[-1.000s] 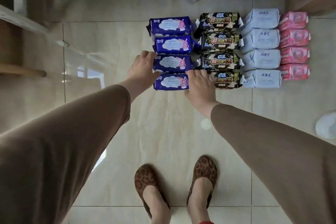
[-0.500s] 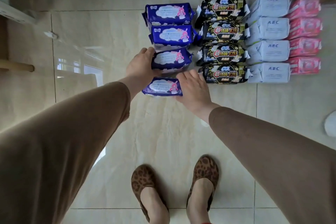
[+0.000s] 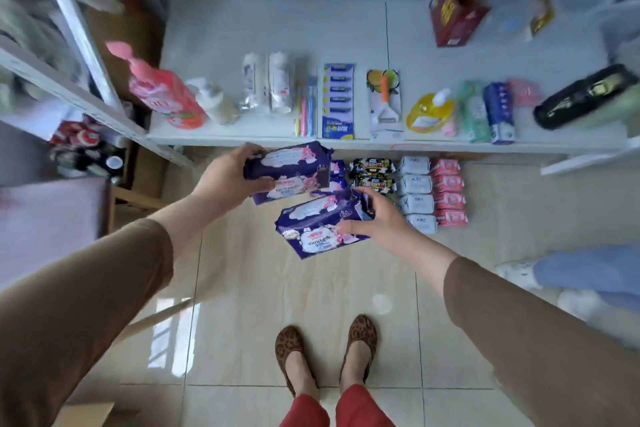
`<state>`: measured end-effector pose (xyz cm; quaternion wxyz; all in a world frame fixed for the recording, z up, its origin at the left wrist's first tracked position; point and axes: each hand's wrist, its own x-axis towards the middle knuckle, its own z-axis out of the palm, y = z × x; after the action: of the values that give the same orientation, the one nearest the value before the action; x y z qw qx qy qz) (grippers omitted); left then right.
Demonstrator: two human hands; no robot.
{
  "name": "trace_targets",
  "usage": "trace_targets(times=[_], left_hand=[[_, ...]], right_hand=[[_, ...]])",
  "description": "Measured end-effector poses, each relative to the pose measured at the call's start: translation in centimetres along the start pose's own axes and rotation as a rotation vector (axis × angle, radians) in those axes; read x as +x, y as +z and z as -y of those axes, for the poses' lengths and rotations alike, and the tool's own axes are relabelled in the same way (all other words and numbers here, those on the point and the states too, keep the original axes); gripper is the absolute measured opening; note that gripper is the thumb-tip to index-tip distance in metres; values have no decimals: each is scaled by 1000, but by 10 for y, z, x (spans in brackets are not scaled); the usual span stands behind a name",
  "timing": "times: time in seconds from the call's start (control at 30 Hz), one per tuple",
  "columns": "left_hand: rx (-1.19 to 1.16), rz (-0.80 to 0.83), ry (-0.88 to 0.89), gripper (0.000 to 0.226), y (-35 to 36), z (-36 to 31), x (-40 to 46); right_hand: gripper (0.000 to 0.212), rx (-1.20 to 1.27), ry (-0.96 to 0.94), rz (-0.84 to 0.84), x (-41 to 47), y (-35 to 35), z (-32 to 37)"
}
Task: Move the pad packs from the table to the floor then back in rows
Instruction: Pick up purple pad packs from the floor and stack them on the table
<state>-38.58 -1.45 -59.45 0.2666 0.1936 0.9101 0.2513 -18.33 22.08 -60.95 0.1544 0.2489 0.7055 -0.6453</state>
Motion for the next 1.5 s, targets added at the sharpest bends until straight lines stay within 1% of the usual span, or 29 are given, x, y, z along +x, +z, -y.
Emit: trace_targets(times=[0.13,0.27,0.3,0.4,0.53,0.6,0.73,0.87,1.07,1.27,1.4,1.5], left_hand=[[-20,-113,104,60,-110,-73,-45],[-53,-209,197,58,-199,-127,-78],[-65,-233,218,58,-219,-140,-84],[-96,-281,286,56,-270,-177,-95],[-79,-326,376,54,-313,-217,-80],[-59,-335,420,54,-330,-237,-60],[-34,-354,496,57,-359,-279,-4],[21,-366,482,59,-380,-322,65],[109,-343,431,52,-403,-375,167],[147,-305,423,51,-425,-399,259],[198,-280,429,49,-435,-404,318],[195,-265,426,46,-439,-400,354]], right_hand=[[62,-16,-61,-34,-57,-17,119],[41,-74,-150,-95,-103,-32,215],[39,-77,-176,-114,-113,-35,237],[37,-50,-268,-153,-132,-45,292],[36,5,-362,-226,-132,-67,340],[40,26,-389,-265,-123,-83,360],[40,66,-430,-296,-90,-121,396],[43,71,-449,-299,-44,-166,426],[45,125,-429,-264,32,-219,460],[44,111,-408,-298,98,-245,484],[43,123,-392,-335,135,-255,498],[42,141,-378,-340,159,-256,505]])
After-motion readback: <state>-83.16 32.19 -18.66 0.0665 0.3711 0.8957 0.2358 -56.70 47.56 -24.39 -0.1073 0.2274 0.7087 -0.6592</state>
